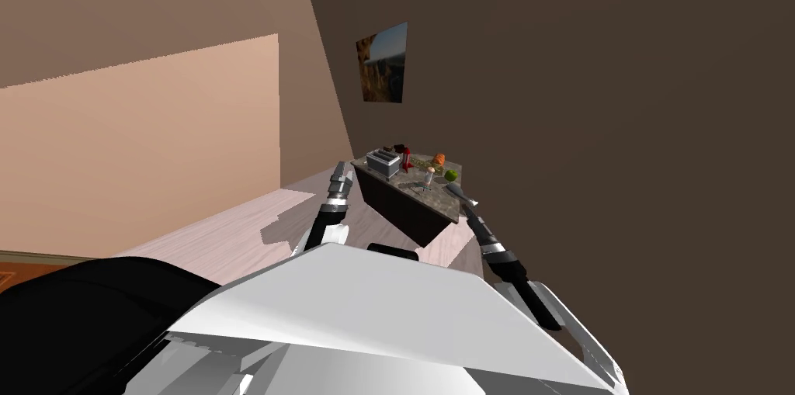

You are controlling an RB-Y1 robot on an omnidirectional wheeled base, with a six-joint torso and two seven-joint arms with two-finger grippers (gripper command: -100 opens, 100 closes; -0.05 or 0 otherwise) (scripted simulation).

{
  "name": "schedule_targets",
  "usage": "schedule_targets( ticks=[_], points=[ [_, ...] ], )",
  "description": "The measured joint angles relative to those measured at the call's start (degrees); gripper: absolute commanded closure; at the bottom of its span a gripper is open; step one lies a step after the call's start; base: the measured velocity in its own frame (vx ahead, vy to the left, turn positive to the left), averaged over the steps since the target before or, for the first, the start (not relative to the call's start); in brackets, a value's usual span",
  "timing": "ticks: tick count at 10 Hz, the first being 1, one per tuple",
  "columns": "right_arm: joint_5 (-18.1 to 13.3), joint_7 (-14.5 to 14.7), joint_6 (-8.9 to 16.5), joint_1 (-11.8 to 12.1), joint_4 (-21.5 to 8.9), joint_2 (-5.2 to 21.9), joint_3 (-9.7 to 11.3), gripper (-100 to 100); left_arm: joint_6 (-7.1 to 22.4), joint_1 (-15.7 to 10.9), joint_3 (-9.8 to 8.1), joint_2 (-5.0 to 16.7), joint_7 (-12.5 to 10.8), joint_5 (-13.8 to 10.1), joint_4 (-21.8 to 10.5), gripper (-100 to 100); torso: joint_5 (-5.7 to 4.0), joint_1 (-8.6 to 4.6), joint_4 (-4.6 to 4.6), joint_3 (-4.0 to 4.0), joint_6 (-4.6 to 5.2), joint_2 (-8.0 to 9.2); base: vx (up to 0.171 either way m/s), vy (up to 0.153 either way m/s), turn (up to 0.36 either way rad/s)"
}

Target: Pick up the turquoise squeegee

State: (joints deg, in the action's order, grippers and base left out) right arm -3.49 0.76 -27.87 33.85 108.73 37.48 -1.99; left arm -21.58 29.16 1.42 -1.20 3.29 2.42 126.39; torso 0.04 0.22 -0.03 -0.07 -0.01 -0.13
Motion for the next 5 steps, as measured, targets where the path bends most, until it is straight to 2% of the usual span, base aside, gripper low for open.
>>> schedule_targets(
  ticks=[2, 5],
  points=[
    [-0.6, 0.3, 0.2, 0.7, -2.0, 3.0, 0.1, -100, 0.0, 0.0, 0.00, 0.0, 0.0, 0.0, 0.0, 0, 0.01, 0.07, 0.00, 0.00, 0.00, 0.00, 0.034, 0.074, 0.070],
    [-1.6, 0.9, 0.3, 0.6, -5.9, 7.2, 0.8, -100, 0.0, 0.0, 0.00, 0.0, 0.0, 0.0, 0.0, 0, 0.01, -0.01, 0.00, 0.00, 0.01, 0.01, 0.037, 0.067, 0.086]
  ],
)
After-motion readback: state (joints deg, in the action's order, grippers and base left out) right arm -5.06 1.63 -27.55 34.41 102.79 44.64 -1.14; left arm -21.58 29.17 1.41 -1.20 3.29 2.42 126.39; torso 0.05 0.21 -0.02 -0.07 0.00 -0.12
